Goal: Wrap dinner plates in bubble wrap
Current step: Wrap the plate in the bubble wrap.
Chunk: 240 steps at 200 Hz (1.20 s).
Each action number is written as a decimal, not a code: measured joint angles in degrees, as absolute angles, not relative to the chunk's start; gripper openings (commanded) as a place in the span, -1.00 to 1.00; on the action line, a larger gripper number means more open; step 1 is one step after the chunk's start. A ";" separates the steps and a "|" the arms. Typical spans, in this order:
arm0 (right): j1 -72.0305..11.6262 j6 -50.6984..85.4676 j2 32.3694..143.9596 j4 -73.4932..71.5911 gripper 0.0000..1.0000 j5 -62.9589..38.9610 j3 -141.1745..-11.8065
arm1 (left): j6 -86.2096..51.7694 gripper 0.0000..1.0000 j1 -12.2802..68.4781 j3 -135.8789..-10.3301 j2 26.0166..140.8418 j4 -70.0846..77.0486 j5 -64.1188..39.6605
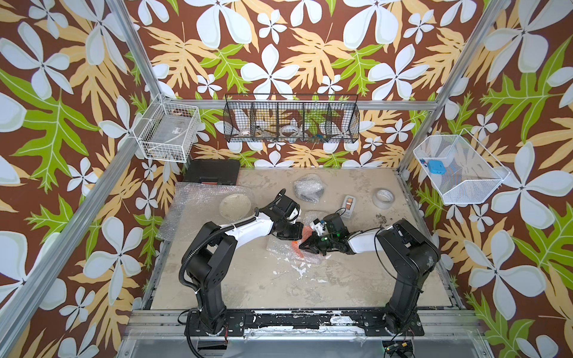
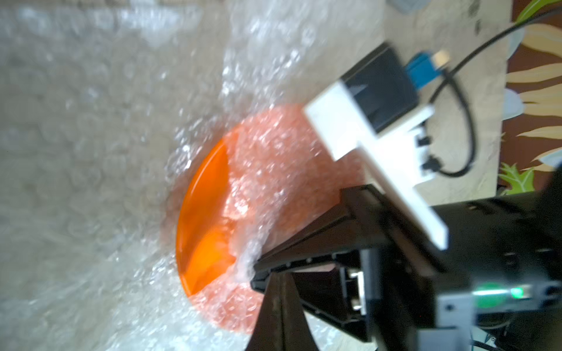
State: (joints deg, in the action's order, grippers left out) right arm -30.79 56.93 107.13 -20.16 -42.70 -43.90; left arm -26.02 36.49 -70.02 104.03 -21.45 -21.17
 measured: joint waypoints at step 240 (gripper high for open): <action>-28.56 49.19 95.92 -0.01 -1.00 -41.21 -42.24 | -26.81 -1.00 36.91 -72.49 114.65 -17.58 -23.68</action>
